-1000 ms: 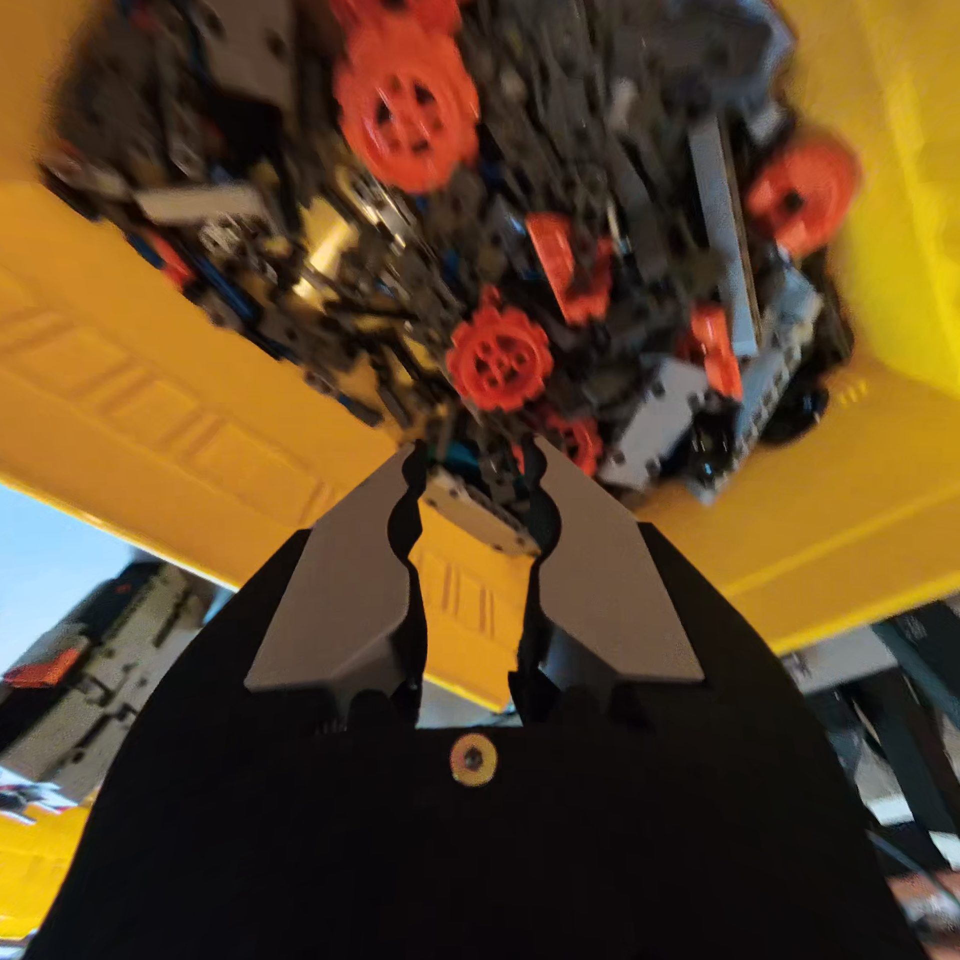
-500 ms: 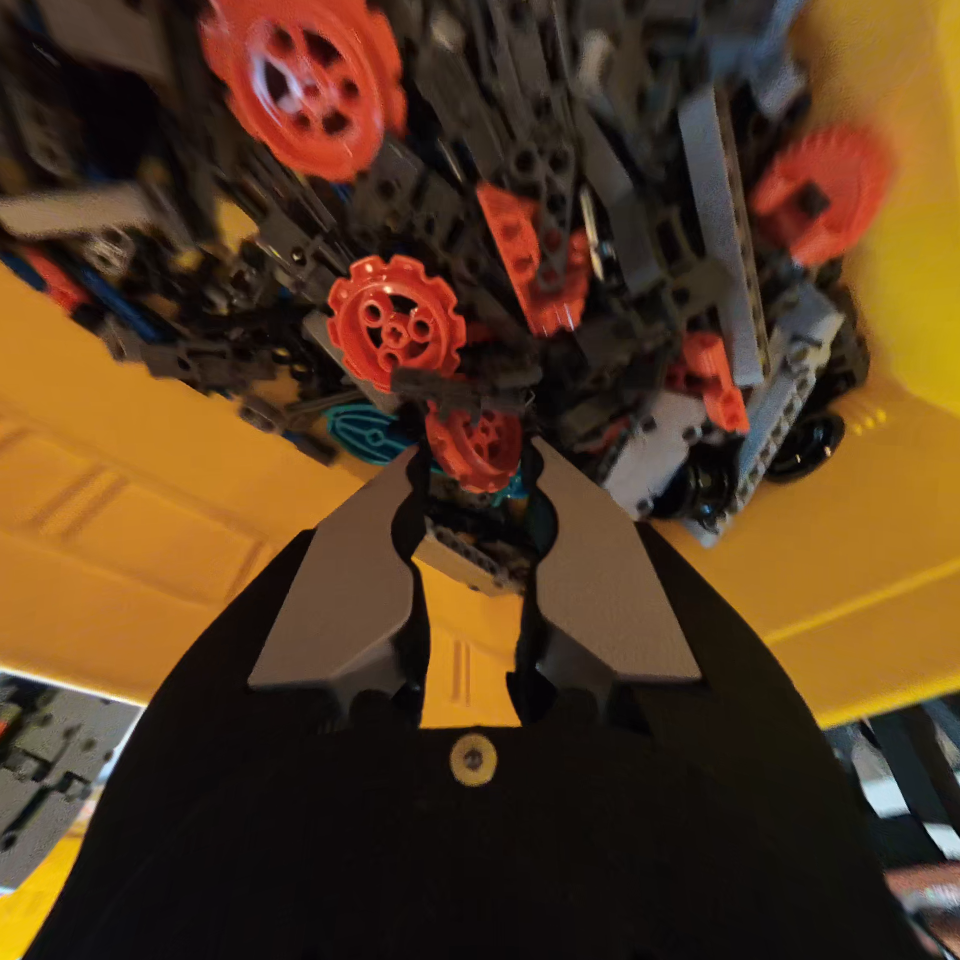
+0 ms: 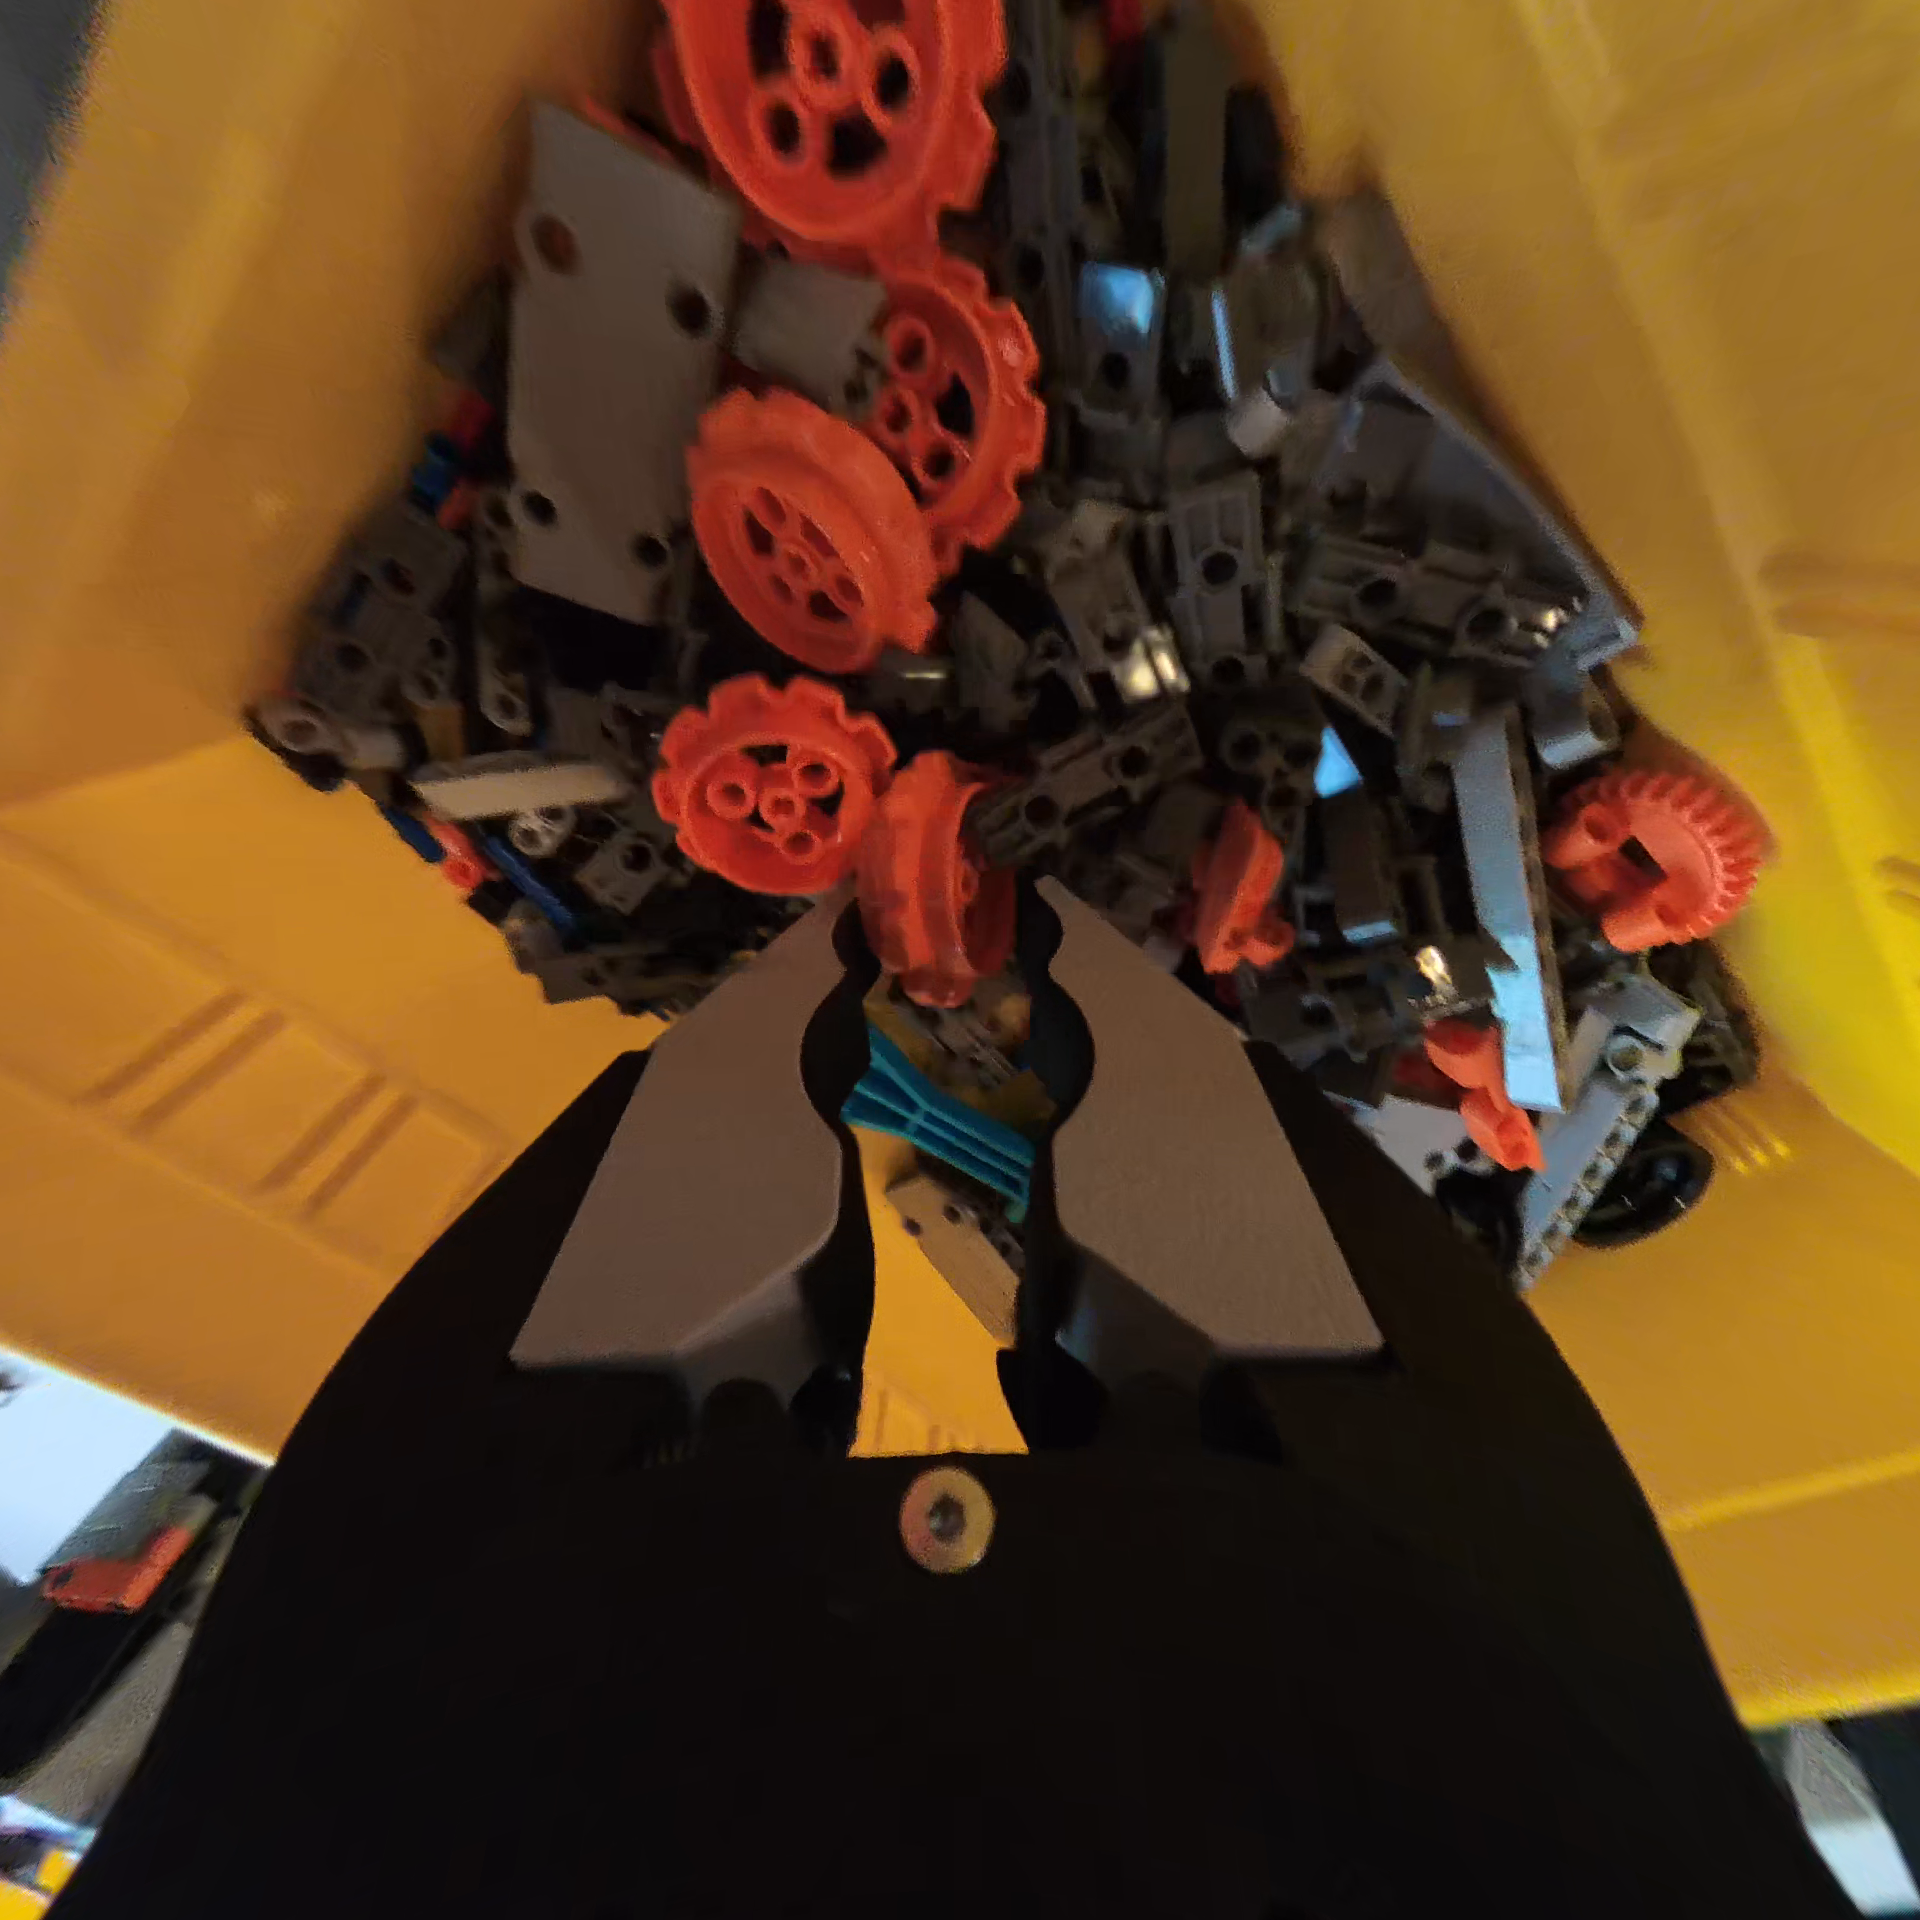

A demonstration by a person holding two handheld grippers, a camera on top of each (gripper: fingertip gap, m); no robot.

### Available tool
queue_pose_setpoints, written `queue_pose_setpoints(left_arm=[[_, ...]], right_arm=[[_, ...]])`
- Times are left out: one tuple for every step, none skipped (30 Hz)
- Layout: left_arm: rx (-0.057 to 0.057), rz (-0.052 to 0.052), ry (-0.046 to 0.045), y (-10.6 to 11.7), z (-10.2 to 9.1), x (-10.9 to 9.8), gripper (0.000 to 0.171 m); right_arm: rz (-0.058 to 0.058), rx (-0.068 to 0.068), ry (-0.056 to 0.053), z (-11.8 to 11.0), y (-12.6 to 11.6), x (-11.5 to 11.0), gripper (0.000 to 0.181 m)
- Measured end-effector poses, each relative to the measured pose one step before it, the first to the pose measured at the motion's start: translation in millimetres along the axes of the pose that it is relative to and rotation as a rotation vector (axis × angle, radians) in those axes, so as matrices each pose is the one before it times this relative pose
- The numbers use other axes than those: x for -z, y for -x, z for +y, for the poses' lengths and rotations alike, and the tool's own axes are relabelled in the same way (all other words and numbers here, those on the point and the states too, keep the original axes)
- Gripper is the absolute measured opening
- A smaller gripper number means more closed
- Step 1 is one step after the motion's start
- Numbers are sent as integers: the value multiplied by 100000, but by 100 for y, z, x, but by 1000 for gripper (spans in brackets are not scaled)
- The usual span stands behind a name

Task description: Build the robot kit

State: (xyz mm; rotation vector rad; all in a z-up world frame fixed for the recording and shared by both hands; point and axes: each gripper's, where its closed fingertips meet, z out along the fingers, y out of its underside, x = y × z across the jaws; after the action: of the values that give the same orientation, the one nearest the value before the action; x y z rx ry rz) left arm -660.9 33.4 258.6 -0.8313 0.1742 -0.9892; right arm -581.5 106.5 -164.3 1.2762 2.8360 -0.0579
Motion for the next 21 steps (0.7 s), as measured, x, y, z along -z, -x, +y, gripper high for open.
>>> queue_pose_setpoints(left_arm=[[0, 48, 75, -24, 33, -26, 30], [-87, -21, 167, -8, 49, -37, 30], [-100, -43, 265, -1, 72, -40, 30], [26, 39, 249, 2, 75, -41, 30], [140, 87, 176, 1, 61, -47, 30], [122, 53, 133, 13, 46, -28, 30], [54, 14, 124, 2, 22, -14, 30], [22, -9, 29, 13, 0, 2, 30], [-1, -26, -152, 1, -35, 34, 30], [-34, 0, -188, -13, -57, 23, 30], [-81, 44, -124, -29, -47, 45, 30], [-108, 21, -160, -29, -68, 46, 30], [-96, -19, -264, -22, -76, 46, 30], [-36, -22, -264, -7, -64, 42, 30], [42, 33, -154, 1, -47, 26, 30], [64, 87, -38, -19, -15, 8, 30], [28, 83, 38, -25, 19, -7, 30], [8, 99, 113, -36, 22, -20, 30], [-51, 102, 150, -32, 27, -18, 30], [-108, 47, 102, -24, 34, -19, 30], [-87, -2, 39, -15, 9, -9, 30]], right_arm=[[-2073, -62, -2840, -761, 529, 92, 24], [-1341, 112, -2771, -837, 418, 86, 24], [410, 656, -1359, -647, 124, 84, 24], [789, 1016, -1338, -635, 41, 82, 24], [-344, 534, -2649, -835, 192, 81, 24], [-2032, -627, -3535, -972, 418, 59, 23], [-2099, -1012, -2452, -800, 429, -22, 25], [-464, -28, -80, -382, 199, -72, 26], [469, 1573, 1248, -30, 102, -24, 27], [1156, 1902, 1482, 172, -23, 51, 28], [776, 1122, 1643, 371, -9, 176, 29], [-224, 269, 1063, 457, 54, 302, 31], [-83, -817, 515, 540, -55, 408, 31], [869, -1945, 1137, 765, -307, 426, 31], [1504, -2335, 2523, 1086, -497, 351, 31], [2879, -2290, 4793, 1501, -782, 163, 31], [3626, -1635, 5707, 1660, -901, -68, 30], [1561, -1803, 4284, 1405, -515, -302, 26], [-1795, -2864, 3692, 1134, 39, -506, 26], [-3323, -3078, 3232, 821, 348, -611, 26], [-2497, -1315, 2519, 479, 393, -645, 27]])
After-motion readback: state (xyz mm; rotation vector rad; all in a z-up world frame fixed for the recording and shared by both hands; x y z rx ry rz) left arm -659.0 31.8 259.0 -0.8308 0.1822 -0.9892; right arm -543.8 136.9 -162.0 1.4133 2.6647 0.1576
